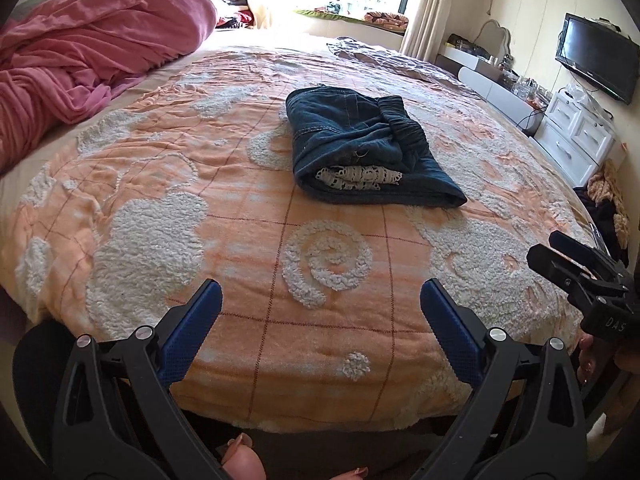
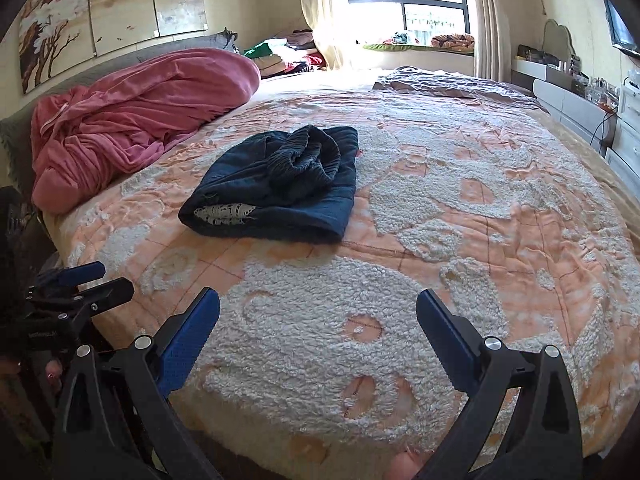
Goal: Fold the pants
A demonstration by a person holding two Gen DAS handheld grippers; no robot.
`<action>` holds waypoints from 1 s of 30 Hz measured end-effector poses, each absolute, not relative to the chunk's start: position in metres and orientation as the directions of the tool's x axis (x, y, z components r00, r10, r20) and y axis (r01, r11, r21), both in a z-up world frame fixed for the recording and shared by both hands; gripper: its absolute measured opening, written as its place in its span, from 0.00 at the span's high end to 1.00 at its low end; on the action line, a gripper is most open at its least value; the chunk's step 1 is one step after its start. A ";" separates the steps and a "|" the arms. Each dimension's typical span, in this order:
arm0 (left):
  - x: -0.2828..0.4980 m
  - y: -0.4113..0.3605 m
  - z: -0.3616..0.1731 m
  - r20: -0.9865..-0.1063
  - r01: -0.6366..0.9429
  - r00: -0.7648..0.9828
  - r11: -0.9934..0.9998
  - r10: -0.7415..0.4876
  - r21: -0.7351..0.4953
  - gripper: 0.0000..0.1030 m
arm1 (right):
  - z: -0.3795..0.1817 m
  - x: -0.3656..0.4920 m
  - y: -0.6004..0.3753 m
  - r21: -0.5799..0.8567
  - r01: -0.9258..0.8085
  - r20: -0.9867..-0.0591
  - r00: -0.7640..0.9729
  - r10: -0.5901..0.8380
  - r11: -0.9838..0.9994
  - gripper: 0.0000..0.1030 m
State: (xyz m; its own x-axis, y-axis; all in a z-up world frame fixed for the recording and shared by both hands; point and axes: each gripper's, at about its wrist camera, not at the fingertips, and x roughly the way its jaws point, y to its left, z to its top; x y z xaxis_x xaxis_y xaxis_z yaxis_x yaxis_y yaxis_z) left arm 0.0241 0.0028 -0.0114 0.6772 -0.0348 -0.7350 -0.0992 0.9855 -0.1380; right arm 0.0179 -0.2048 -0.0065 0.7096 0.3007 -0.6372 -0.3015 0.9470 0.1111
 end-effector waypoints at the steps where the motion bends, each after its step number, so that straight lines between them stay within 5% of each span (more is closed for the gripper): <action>1: 0.025 0.002 -0.012 -0.736 -0.099 0.676 0.986 -0.034 -0.135 0.09 | -0.008 0.018 -0.204 0.105 -0.299 -0.638 0.711 0.295 0.948 0.05; 30: 0.032 -0.006 -0.031 -0.757 -0.131 0.653 0.986 0.010 -0.100 0.09 | -0.028 0.022 -0.211 0.099 -0.287 -0.635 0.719 0.283 0.953 0.05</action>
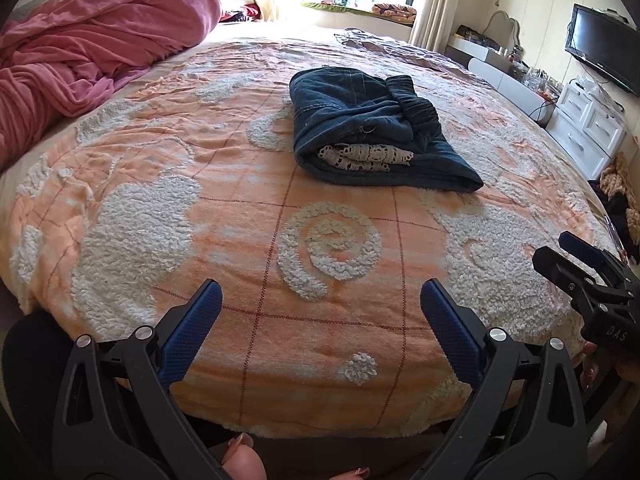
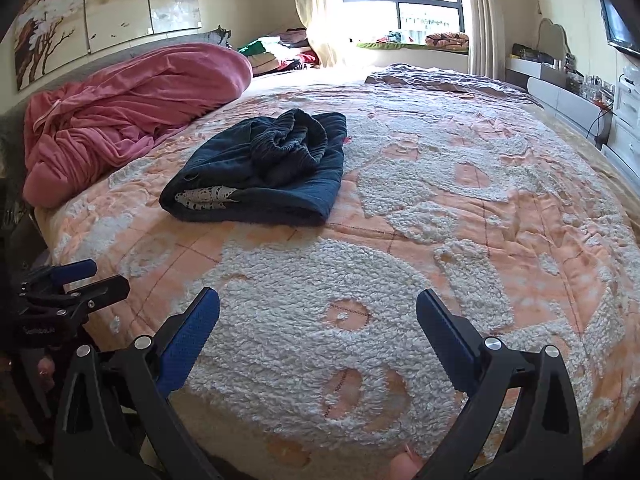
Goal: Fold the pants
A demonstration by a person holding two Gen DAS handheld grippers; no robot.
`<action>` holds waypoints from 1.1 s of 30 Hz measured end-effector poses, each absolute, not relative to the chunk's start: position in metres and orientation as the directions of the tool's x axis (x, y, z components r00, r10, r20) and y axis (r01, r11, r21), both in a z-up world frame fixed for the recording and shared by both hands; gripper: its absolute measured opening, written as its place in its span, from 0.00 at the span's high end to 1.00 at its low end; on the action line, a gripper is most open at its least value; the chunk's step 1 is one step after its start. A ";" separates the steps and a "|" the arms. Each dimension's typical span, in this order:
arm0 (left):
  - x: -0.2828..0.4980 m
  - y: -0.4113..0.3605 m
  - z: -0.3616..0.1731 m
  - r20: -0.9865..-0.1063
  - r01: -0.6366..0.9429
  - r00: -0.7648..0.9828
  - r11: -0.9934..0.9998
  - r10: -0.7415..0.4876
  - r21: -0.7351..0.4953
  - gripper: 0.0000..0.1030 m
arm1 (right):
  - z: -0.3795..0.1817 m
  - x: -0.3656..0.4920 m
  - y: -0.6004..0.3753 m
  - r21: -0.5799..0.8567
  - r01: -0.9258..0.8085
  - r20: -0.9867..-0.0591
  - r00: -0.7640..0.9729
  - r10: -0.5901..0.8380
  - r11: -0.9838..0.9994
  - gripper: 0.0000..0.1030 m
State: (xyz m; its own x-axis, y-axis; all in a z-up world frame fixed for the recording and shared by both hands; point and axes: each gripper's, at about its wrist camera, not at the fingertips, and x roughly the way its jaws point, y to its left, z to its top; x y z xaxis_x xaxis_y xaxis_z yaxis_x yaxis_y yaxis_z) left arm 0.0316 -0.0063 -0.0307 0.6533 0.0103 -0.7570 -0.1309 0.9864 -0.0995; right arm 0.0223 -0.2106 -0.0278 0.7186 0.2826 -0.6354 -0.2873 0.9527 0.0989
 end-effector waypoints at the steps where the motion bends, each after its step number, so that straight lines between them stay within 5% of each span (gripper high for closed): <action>1: 0.032 -0.006 -0.031 -0.758 -0.130 0.653 0.986 0.009 -0.101 0.09 | -0.028 0.023 -0.211 0.100 -0.285 -0.636 0.718 0.282 0.953 0.05; 33: 0.032 -0.005 -0.026 -0.761 -0.143 0.648 0.984 0.013 -0.105 0.09 | -0.030 0.022 -0.212 0.099 -0.280 -0.641 0.716 0.276 0.955 0.05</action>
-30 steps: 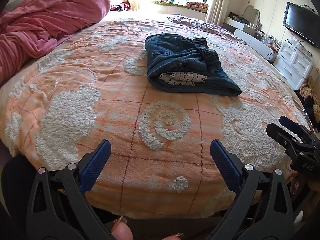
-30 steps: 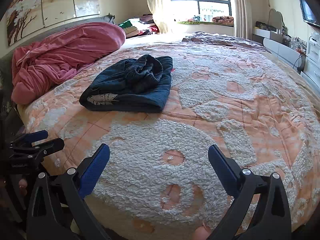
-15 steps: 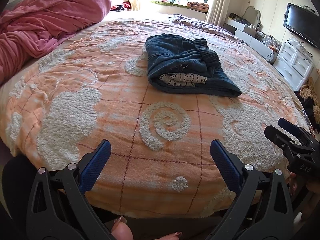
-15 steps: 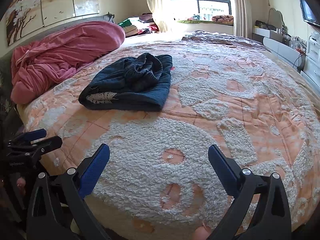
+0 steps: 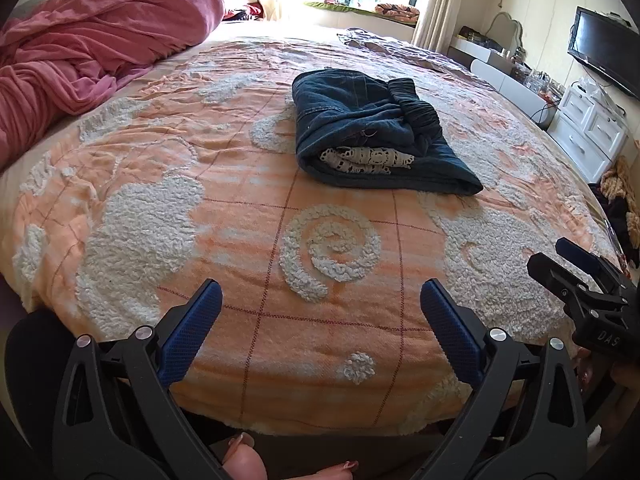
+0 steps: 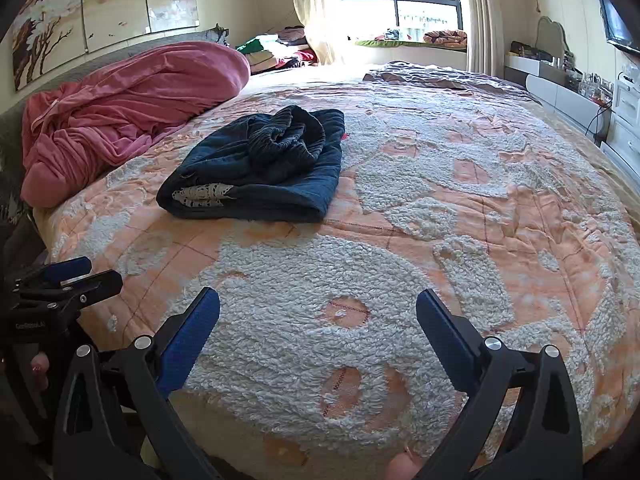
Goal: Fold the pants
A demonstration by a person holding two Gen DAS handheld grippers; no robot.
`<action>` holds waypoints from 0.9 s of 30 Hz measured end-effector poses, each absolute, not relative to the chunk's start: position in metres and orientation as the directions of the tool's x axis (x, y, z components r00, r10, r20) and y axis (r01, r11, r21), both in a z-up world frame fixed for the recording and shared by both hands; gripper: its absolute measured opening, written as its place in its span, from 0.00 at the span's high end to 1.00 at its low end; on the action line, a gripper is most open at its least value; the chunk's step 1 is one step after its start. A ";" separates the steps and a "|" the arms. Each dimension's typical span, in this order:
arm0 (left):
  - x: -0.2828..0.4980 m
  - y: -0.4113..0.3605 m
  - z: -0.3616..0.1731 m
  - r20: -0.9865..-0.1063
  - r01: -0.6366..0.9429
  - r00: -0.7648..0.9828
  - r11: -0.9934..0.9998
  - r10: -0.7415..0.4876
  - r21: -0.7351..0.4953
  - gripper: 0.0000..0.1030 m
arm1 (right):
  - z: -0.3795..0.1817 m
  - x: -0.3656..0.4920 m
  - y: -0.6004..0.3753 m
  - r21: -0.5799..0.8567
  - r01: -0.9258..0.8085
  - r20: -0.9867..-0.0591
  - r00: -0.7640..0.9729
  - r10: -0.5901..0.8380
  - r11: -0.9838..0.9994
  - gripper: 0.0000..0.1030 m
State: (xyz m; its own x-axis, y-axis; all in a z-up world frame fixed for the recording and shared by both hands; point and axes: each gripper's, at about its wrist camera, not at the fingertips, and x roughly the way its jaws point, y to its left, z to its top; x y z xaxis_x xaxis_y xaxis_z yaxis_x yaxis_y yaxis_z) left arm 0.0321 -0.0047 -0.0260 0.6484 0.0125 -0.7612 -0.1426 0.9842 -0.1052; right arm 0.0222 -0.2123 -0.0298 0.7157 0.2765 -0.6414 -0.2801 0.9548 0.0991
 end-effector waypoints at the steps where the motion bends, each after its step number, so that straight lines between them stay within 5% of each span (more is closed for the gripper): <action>1: 0.032 -0.005 -0.026 -0.761 -0.144 0.648 0.984 0.014 -0.105 0.09 | -0.030 0.022 -0.213 0.099 -0.279 -0.642 0.716 0.276 0.955 0.05; 27: 0.032 -0.006 -0.025 -0.763 -0.139 0.646 0.985 0.012 -0.103 0.09 | -0.030 0.023 -0.213 0.096 -0.280 -0.642 0.716 0.274 0.955 0.05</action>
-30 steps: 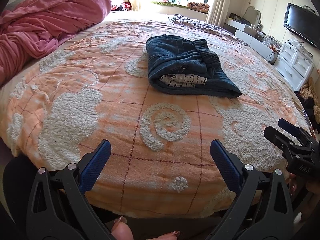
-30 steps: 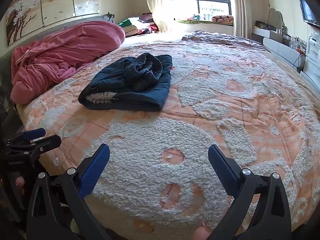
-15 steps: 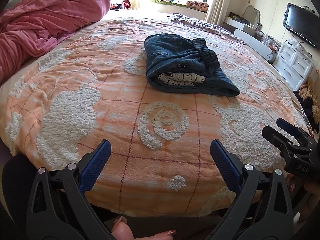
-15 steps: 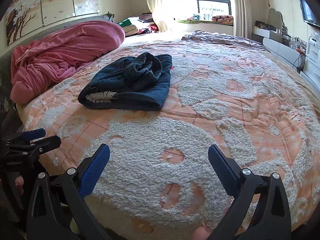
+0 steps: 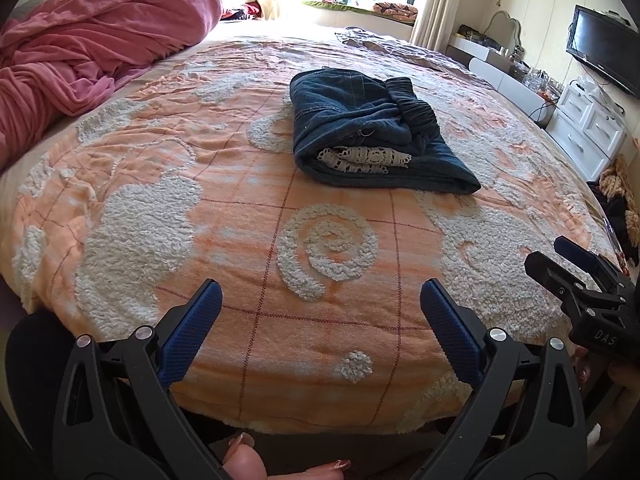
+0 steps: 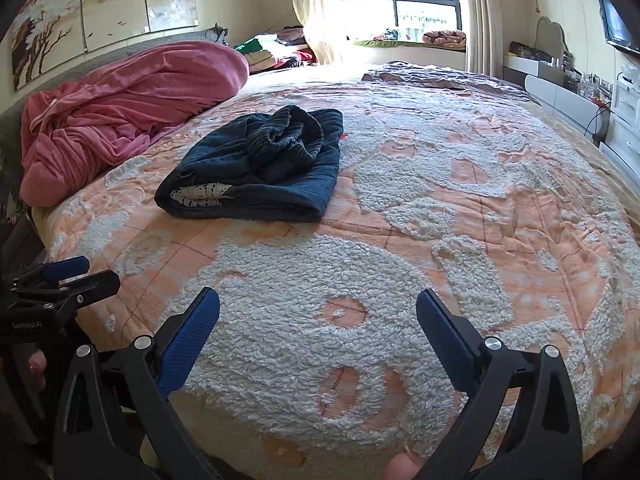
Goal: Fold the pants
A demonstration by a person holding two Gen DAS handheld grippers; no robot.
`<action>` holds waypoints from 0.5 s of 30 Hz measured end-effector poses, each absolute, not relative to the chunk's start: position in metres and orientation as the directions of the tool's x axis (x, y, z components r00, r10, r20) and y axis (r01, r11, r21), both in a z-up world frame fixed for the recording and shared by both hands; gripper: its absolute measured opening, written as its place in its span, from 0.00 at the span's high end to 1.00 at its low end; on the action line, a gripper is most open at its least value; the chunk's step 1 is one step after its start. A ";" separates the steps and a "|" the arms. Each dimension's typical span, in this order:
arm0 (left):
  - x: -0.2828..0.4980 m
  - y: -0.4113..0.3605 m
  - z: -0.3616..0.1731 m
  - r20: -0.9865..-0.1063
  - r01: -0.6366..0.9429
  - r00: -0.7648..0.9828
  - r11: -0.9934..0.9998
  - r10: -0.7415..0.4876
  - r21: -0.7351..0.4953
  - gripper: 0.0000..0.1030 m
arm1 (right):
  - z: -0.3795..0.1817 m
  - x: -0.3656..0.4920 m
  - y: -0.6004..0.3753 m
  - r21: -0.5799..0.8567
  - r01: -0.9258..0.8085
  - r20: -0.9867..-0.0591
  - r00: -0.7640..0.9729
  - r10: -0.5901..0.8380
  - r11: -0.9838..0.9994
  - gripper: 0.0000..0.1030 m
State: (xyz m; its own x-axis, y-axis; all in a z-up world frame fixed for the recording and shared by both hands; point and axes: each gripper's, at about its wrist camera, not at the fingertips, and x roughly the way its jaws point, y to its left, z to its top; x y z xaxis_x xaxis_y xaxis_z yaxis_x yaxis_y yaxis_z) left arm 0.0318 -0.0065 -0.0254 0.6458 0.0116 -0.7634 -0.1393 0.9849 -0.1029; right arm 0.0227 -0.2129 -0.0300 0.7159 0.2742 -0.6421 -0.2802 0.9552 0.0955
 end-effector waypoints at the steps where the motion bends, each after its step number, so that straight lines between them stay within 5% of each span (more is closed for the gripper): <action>1: 0.032 -0.006 -0.025 -0.763 -0.140 0.646 0.985 0.012 -0.103 0.09 | -0.030 0.023 -0.213 0.096 -0.281 -0.643 0.715 0.275 0.955 0.05; 15: 0.031 -0.006 -0.024 -0.764 -0.142 0.644 0.986 0.021 -0.093 0.09 | -0.030 0.023 -0.215 0.094 -0.278 -0.644 0.715 0.271 0.956 0.05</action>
State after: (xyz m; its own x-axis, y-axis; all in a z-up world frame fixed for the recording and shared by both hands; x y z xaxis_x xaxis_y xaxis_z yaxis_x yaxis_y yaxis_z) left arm 0.0313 -0.0064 -0.0241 0.6444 0.0206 -0.7644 -0.1419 0.9855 -0.0931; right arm 0.0231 -0.2152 -0.0305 0.7154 0.2713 -0.6439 -0.2775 0.9561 0.0945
